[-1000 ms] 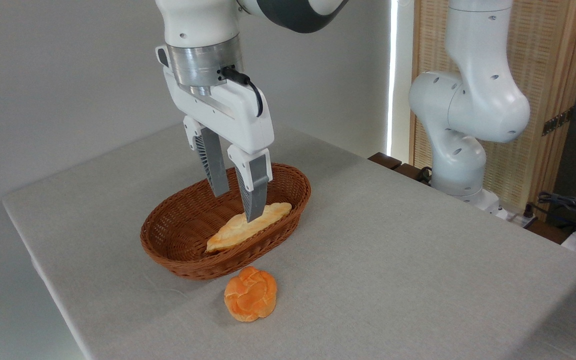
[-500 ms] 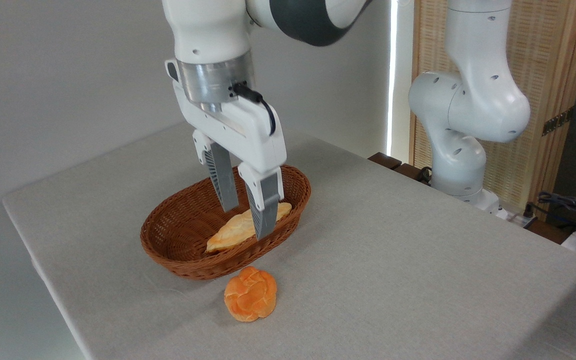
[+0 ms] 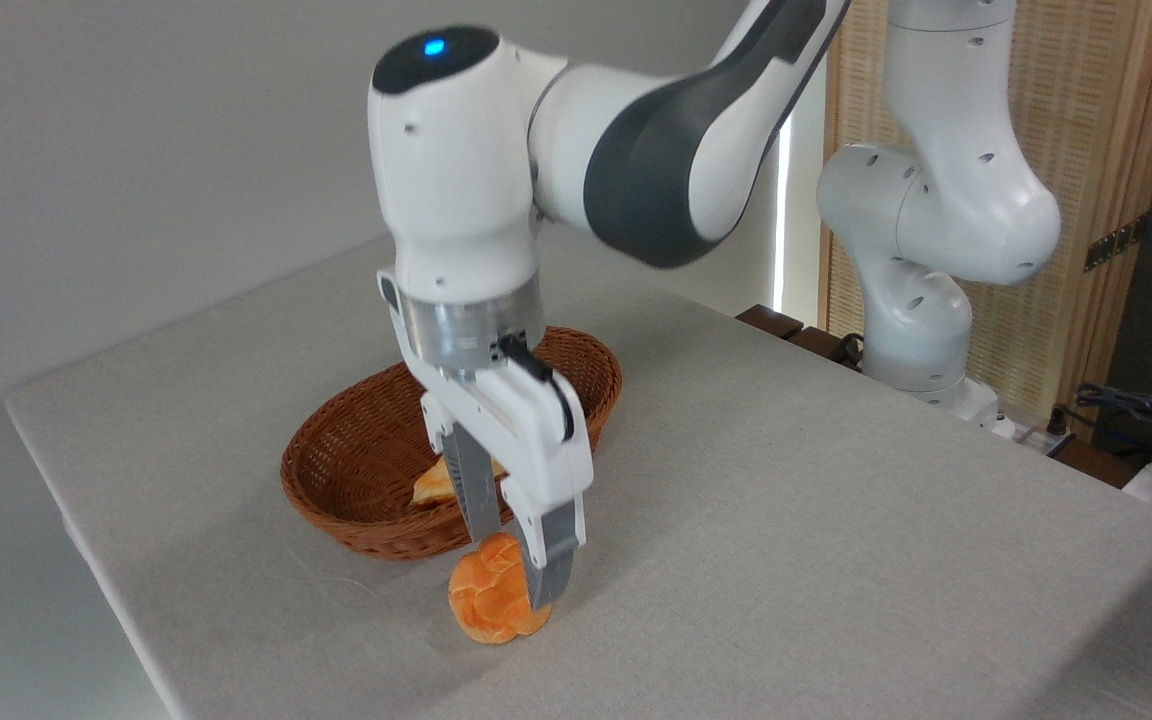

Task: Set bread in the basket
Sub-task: 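Close the gripper on the round orange bun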

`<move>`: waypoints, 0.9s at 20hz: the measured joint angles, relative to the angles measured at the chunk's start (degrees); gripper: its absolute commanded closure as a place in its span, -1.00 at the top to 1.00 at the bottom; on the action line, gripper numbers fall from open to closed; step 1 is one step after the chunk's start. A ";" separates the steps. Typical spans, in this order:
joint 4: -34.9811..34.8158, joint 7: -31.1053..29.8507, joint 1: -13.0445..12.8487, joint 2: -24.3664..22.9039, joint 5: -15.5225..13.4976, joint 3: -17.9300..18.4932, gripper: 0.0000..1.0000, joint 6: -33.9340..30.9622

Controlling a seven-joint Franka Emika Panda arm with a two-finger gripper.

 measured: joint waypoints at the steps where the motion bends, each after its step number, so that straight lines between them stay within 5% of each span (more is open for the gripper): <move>1: -0.01 0.23 -0.02 0.96 0.00 -0.08 1.00 0.47; 7: 0.04 0.28 -0.53 3.22 -0.33 -0.48 1.00 1.79; 8: 0.04 0.29 -0.59 3.32 -0.55 -0.49 0.89 1.79; 11: 0.04 1.52 -0.68 3.50 -0.99 -0.52 -0.19 1.79; 12: 0.04 2.46 -0.68 3.51 -1.72 -0.52 -0.37 1.79; 18: 0.04 4.19 -0.68 3.61 -4.52 -0.53 -0.51 1.74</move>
